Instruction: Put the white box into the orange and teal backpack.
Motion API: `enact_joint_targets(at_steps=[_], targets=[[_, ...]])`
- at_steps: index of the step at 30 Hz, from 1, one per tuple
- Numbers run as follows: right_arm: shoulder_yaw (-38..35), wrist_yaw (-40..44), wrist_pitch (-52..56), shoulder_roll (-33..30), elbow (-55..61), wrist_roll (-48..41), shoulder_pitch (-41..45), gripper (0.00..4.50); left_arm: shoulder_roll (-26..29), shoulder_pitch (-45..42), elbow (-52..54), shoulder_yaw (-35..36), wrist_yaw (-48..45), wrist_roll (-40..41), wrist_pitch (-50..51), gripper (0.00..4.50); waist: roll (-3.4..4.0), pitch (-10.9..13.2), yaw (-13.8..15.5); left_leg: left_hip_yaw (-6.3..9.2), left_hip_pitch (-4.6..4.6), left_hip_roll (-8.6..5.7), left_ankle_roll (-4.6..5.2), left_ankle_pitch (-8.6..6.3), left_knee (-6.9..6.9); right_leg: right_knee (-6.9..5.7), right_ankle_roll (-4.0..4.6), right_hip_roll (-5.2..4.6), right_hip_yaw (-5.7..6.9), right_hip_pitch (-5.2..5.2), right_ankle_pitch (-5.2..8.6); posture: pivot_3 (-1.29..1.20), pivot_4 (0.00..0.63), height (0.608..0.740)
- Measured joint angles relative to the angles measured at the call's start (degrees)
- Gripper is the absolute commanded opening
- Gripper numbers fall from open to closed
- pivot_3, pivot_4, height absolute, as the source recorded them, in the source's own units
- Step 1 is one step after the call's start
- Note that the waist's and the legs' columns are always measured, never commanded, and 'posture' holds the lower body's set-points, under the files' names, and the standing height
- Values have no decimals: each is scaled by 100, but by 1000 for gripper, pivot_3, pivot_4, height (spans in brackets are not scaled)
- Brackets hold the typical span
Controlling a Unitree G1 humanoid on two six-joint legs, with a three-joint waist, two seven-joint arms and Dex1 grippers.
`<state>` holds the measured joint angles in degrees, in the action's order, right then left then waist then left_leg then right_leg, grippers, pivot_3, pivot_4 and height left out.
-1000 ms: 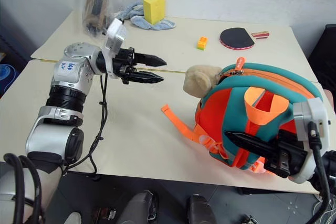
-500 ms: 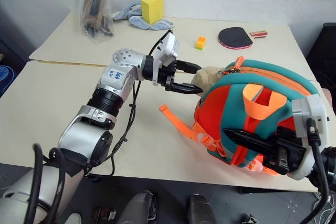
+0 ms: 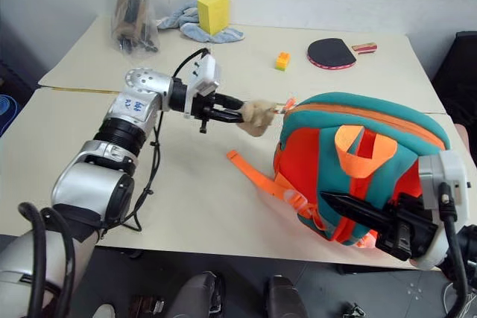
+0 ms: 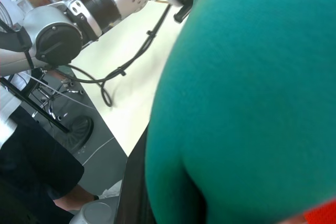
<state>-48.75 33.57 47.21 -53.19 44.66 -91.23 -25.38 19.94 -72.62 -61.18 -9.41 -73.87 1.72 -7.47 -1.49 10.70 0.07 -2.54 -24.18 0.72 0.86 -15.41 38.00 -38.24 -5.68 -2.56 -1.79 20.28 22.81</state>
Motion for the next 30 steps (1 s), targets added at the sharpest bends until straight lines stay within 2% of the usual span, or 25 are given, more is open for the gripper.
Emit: enact_joint_targets(at_steps=[10,16,18,19,22,27,28,30], targets=[[-35,117,-134,74,2,365,-53,0,-860,766,-7,-557,727,-769,-827,908,1,-1,31,0,1,-2,5,-3,2,-2,-1,-1,-2,1,0,0,150,740],[-34,186,-248,74,-124,795,150,0,-903,951,270,-636,939,-871,-913,908,1,-3,89,0,4,-2,5,-3,4,-3,-1,-1,-1,-2,0,0,150,740],[-36,385,-244,69,-213,1020,103,676,-749,1004,424,-579,801,-800,-732,1617,1,-3,93,0,4,-2,4,-3,3,-5,-1,0,-1,-1,0,0,150,740],[-47,506,-230,46,-264,1133,44,888,-650,1029,496,-518,660,-723,-562,1801,1,-3,70,-3,4,-2,3,-2,2,-8,0,2,-3,1,0,0,150,740],[-295,1084,-201,-50,-577,1572,-298,1921,-72,1232,973,-271,-20,-339,132,2752,3,-4,-24,-4,5,3,-1,0,-8,-13,1,6,-4,8,0,0,150,740],[-1323,2462,-37,-340,-1351,2289,-1071,3558,1096,1824,2358,153,-1152,514,1757,4282,11,-5,-28,-3,4,4,-1,1,-14,-6,3,4,-4,9,1,0,150,740],[-1623,2829,-33,-460,-1620,2449,-1198,3939,1389,1926,2724,293,-1219,804,2190,4500,12,-4,-29,-3,3,2,0,0,-14,-5,3,1,-4,8,1,0,150,740],[-2121,3324,-68,-582,-2210,2800,-1363,4484,1901,1972,3230,624,-1221,1237,2815,4500,9,-5,-28,3,6,3,4,-3,-15,9,3,0,1,-3,1,0,150,740]])
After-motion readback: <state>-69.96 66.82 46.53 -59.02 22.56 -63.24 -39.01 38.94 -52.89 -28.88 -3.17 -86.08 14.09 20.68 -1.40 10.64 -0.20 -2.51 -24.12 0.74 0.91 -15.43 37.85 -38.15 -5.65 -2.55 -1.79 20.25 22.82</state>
